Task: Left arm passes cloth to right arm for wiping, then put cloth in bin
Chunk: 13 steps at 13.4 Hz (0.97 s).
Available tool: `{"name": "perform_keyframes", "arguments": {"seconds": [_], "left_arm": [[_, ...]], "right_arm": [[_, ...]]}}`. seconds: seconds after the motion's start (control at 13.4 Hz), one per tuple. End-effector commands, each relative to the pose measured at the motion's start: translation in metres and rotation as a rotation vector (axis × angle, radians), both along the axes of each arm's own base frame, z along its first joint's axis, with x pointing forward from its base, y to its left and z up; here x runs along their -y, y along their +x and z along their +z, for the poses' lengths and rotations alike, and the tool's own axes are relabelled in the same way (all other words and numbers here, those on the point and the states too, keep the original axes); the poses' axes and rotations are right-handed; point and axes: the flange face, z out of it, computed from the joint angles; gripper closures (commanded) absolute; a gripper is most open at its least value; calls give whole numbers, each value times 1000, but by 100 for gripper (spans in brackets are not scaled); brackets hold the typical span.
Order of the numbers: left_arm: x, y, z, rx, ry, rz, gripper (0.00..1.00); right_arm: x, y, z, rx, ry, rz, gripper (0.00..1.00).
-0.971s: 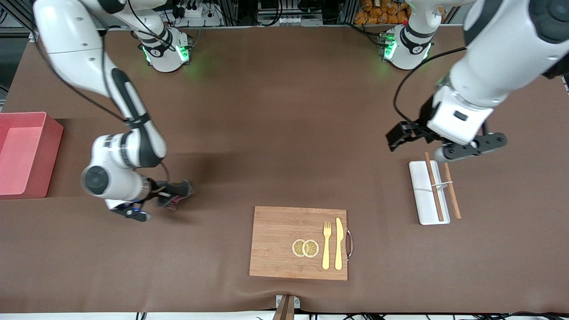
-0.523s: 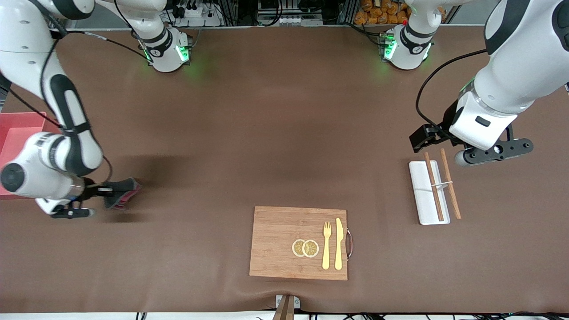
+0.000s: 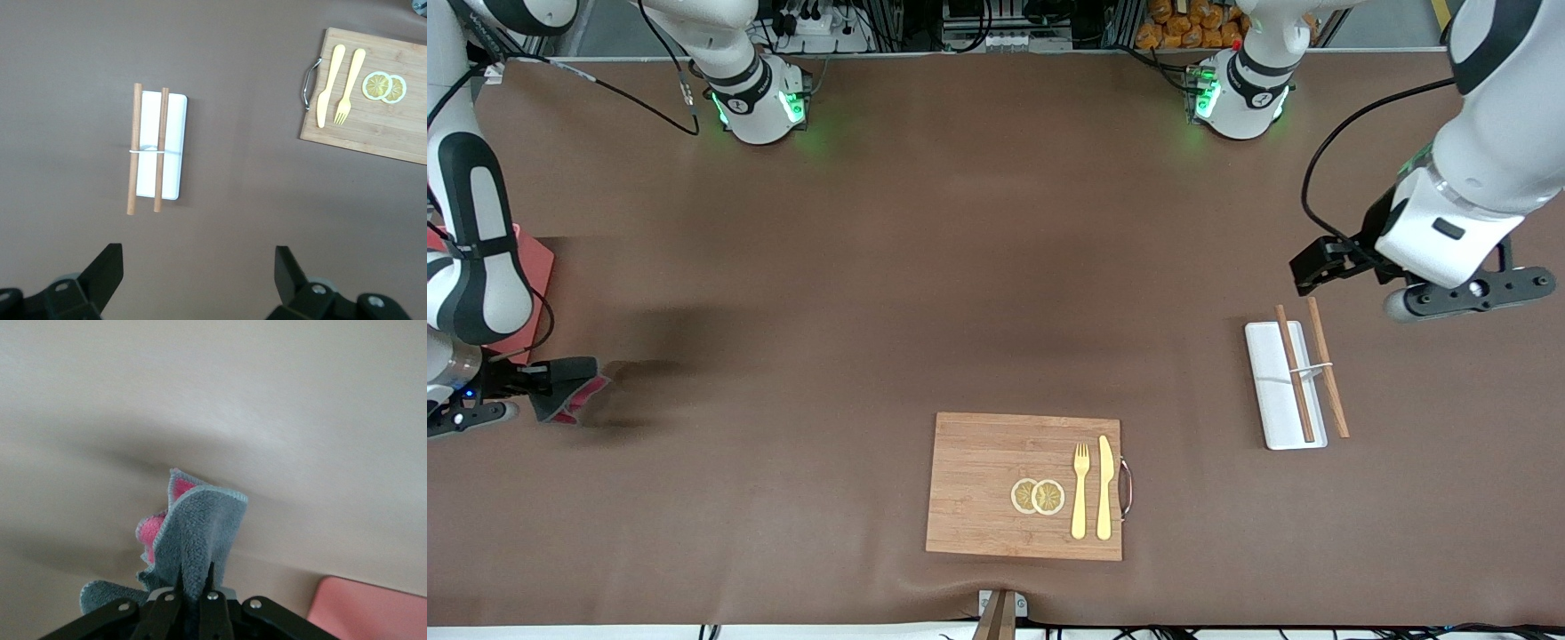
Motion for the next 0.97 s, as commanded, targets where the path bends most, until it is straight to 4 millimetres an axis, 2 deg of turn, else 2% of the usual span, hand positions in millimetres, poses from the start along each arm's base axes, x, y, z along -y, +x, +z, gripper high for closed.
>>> {"name": "perform_keyframes", "arguments": {"seconds": [0.0,0.22,0.45,0.52,0.67,0.75,0.82,0.9], "left_arm": [[-18,-20,10,4,50,-29,0],[-51,-35,15,-10,25,-21,0],[-69,-48,13,-22,12,15,0],[-69,-49,14,-21,11,15,0],[-71,-49,15,-23,-1,22,0],[-73,-49,15,-24,-30,30,0],[-87,-48,17,-25,-68,61,0],[-90,-49,19,-22,-71,64,0]], "right_arm": [[-65,8,-39,-53,0,-45,100],[-155,18,-45,-74,-15,-142,100],[-243,19,-50,-84,6,-256,100],[-266,16,-50,-101,23,-295,100],[-340,6,-45,-134,57,-389,100],[-368,0,-43,-142,55,-429,100],[-399,-8,-38,-159,72,-456,100],[-420,-14,-32,-175,91,-491,100]]}}
